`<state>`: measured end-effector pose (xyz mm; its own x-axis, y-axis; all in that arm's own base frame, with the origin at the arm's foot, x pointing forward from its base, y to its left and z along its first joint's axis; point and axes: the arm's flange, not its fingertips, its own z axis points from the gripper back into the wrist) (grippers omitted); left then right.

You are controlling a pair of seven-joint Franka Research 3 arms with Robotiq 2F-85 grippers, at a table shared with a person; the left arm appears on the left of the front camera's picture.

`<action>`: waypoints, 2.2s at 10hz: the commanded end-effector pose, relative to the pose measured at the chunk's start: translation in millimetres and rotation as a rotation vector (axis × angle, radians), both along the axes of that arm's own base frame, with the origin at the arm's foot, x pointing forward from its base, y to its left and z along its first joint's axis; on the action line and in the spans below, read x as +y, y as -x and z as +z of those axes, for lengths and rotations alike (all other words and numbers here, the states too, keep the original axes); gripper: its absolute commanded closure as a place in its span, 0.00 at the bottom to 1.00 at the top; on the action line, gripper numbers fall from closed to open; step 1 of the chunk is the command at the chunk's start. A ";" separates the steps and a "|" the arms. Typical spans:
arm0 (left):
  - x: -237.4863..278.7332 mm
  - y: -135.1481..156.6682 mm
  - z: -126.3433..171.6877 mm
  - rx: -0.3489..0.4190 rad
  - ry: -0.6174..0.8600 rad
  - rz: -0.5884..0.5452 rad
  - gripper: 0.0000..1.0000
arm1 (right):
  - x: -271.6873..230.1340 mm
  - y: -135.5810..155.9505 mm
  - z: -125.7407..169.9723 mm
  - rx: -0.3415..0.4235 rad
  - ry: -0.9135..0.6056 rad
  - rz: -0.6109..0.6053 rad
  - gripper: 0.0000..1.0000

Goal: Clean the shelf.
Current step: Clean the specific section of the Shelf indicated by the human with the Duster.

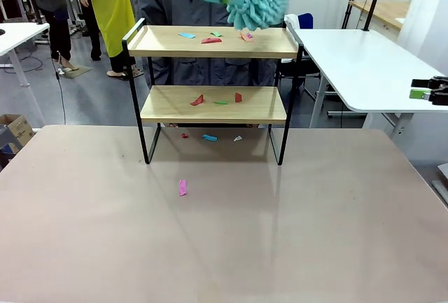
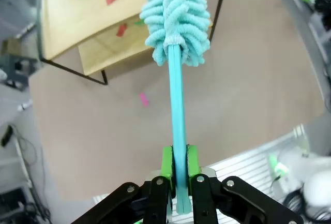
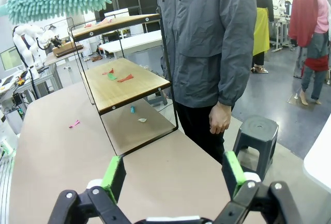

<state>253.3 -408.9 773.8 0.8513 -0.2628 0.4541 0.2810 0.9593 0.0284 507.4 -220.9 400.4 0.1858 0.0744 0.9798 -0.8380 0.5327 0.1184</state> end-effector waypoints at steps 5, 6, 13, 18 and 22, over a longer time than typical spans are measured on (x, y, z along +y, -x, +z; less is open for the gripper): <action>-69.2 -15.8 -18.6 -0.172 0.160 0.253 0.87 | 2.6 0.3 3.0 -0.005 0.003 -0.003 0.00; -74.7 -18.4 -22.8 -0.172 0.158 0.248 0.87 | 2.6 0.3 3.0 -0.005 0.003 -0.003 0.00; -107.7 -25.6 -72.5 -0.079 0.162 0.252 0.87 | 2.6 0.3 3.0 -0.005 0.003 -0.003 0.00; -100.9 -46.2 -84.5 0.076 0.107 0.300 0.87 | 2.6 0.3 3.0 -0.005 0.003 -0.003 0.00; -96.4 -52.2 -92.7 0.064 0.104 0.271 0.87 | 2.6 0.3 3.0 -0.005 0.003 -0.003 0.00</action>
<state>298.7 -515.6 678.3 0.9003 0.0348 0.4339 0.0078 0.9954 -0.0960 507.5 -220.8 400.5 0.1855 0.0744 0.9798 -0.8382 0.5325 0.1183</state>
